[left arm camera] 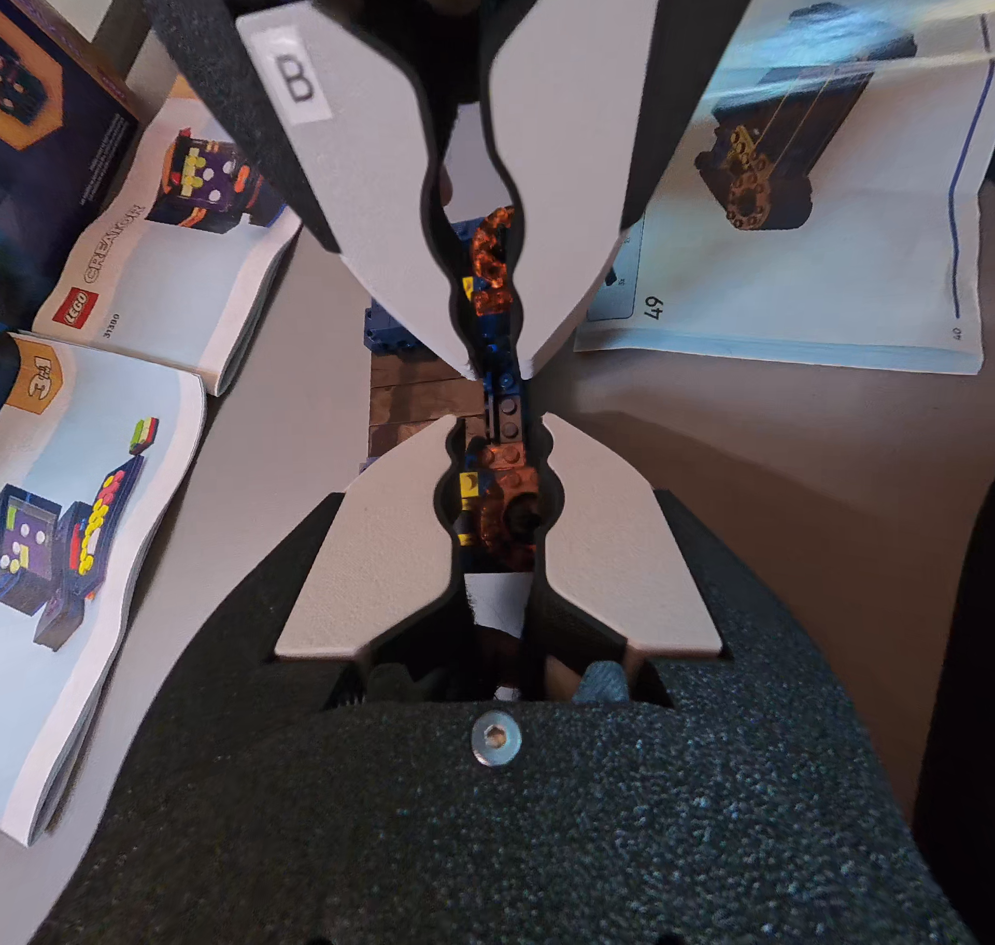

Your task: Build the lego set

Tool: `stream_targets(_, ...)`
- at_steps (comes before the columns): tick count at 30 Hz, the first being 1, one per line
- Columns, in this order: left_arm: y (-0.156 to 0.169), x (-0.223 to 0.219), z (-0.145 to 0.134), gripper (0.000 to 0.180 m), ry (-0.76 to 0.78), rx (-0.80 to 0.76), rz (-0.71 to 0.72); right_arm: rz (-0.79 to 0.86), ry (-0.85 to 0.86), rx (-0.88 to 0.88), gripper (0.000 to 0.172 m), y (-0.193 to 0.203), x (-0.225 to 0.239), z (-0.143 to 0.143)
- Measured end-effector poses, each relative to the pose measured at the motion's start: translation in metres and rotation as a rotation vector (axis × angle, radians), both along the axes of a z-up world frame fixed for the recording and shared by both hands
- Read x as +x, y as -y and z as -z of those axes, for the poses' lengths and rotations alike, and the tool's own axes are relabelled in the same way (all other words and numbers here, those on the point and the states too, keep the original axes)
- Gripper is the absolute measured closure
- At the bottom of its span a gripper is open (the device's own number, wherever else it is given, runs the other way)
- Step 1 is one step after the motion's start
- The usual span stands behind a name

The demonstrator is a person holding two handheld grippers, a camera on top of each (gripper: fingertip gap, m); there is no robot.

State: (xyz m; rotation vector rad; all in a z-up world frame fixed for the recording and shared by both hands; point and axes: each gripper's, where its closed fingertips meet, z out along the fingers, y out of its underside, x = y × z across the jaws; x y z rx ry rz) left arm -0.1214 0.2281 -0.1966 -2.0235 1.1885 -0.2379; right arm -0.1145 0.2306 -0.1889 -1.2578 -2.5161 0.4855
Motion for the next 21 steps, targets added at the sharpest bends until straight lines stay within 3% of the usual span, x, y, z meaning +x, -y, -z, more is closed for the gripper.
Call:
stream_targets(11,0.0006,0.0003,0.0010,0.164,0.038,-0.014,-0.007,0.029,0.043,-0.032,0.161,0.0017,-0.0008,0.0013)
stream_targets(17,0.0015,-0.0004,0.0009,0.164,0.037,-0.015,0.000,0.010,-0.058,-0.057,0.161,0.0033,-0.0022,-0.0003)
stream_targets(19,0.0013,0.0002,0.0009,0.164,0.035,-0.009,0.003,0.036,-0.069,-0.115,0.149,0.0031,-0.0002,-0.0016)
stream_targets(21,0.0011,0.0002,0.0008,0.164,0.034,-0.005,0.005,0.059,-0.093,-0.169,0.148,0.0023,0.0001,-0.0051)
